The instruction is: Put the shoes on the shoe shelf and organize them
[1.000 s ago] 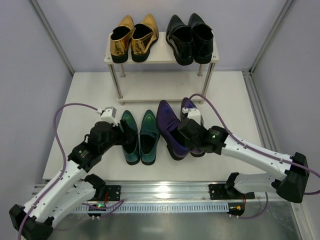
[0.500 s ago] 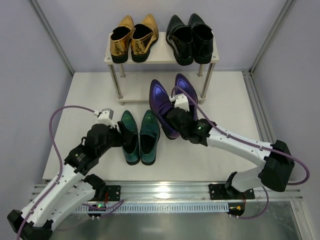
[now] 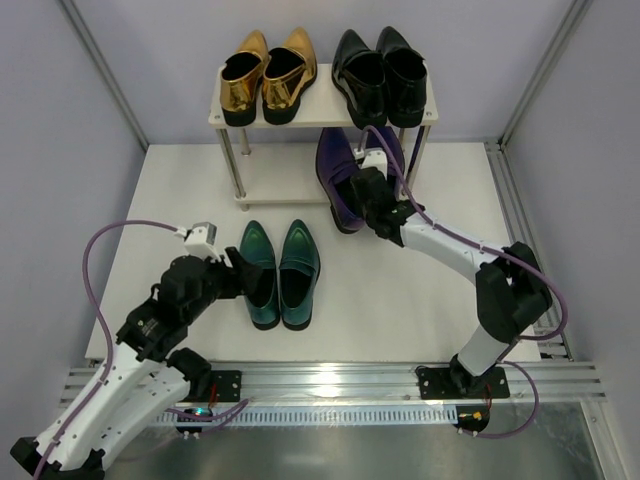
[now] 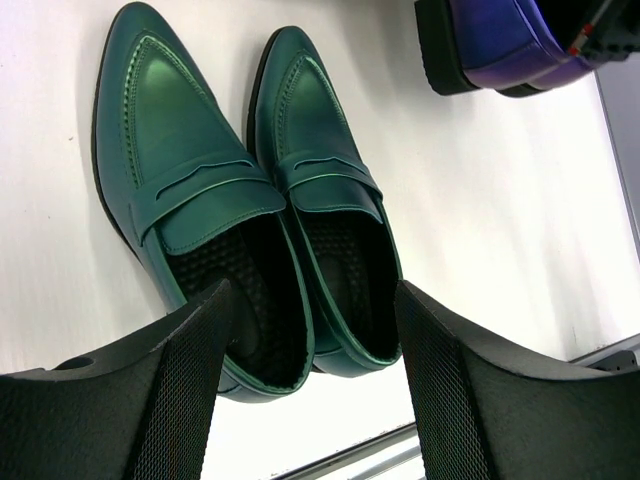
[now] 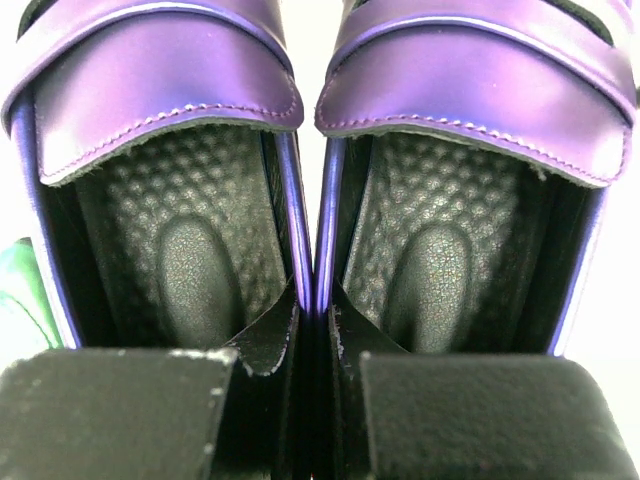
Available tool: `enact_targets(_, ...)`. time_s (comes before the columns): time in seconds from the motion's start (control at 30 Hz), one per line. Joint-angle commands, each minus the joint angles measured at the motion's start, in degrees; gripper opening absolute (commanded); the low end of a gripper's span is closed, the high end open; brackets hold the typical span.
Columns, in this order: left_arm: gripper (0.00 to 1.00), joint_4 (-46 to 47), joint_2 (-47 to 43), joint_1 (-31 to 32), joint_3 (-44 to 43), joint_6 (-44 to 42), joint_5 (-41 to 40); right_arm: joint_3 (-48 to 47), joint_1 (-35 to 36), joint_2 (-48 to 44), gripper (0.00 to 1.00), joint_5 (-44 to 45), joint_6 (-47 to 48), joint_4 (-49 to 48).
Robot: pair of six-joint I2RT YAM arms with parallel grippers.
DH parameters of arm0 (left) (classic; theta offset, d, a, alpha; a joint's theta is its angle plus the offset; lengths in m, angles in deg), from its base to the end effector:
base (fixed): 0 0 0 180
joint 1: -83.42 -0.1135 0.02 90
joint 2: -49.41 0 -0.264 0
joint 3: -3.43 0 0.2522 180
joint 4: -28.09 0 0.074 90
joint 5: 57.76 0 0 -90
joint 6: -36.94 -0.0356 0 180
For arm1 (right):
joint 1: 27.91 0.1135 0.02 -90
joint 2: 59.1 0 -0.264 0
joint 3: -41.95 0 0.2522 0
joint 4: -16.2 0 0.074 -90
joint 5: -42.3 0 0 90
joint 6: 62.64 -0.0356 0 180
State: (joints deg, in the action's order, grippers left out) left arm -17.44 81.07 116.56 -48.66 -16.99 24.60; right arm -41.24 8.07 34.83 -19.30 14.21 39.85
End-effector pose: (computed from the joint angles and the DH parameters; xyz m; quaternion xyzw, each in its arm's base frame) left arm 0.1119 -0.0674 0.2937 -0.0573 0.8408 -0.2578 0.4726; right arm 0.3116 0.2053 0.2704 -0.0576 0.8632 -0.0093 0.5015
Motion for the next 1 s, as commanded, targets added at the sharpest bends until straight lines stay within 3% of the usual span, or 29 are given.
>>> enact_targets(0.0, 0.66, -1.1, -1.2, 0.2, -1.1, 0.8, 0.4, -7.8, -1.4, -0.9, 0.04, -4.1, 1.6, -16.7)
enact_targets(0.6, 0.65, -2.8, -3.4, 0.2, -0.4, 2.0, 0.3, -20.8, -7.6, 10.5, 0.04, -9.9, 1.7, -17.2)
enact_targets(0.97, 0.65, -2.5, -2.7, 0.2, -0.9, 1.6, 0.2, -20.2, -10.4, 12.2, 0.04, -11.8, 0.8, -15.5)
